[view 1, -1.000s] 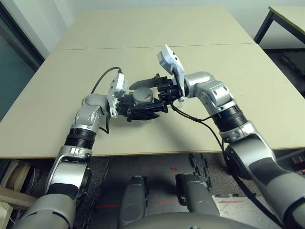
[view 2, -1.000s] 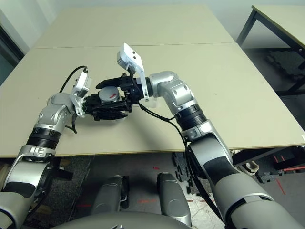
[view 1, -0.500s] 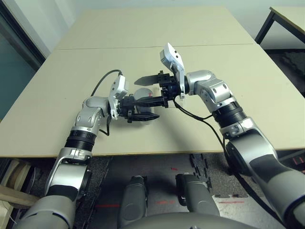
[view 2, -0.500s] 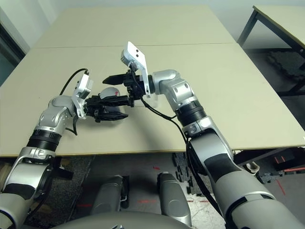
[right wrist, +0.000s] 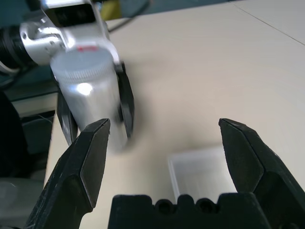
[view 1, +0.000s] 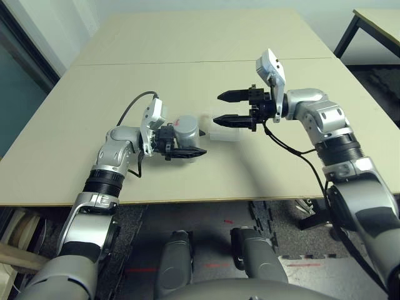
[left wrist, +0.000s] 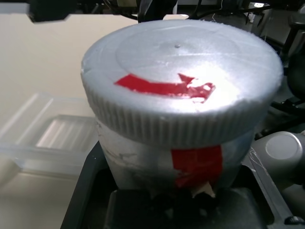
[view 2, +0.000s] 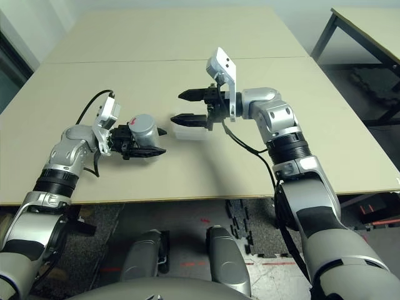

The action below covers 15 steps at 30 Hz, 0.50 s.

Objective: Pour the medicine from the bottle into the box.

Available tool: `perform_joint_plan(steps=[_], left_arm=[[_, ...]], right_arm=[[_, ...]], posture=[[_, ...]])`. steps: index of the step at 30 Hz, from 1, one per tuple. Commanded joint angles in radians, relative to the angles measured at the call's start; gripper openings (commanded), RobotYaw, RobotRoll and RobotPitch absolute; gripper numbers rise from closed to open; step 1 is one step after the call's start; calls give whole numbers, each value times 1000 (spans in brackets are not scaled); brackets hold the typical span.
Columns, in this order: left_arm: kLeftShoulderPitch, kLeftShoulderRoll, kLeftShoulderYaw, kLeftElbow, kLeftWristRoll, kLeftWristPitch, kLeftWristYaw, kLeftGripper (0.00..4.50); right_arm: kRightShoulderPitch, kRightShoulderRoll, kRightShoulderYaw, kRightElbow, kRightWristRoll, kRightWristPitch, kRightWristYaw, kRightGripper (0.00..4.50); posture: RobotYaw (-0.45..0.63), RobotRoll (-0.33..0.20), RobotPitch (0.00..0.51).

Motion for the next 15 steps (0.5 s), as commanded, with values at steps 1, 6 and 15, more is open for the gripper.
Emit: perform_joint_plan(steps=[1,6,15], left_arm=[[-14,5,-4,36,14,-17,-14,2675],[-24,3,-3,55,17,-30,-16,2675],[-32,0,-1,71,21,-44,-10,2675]], right_arm=[[11,-15,-16,-37,8,21,8,4500],[10,10,-12,-101,32,60,-8,4500],[-16,122,37,-197,41,121,-50,4500]], posture=[[-98,0,77],[-98,0,72],[-84,0,75]])
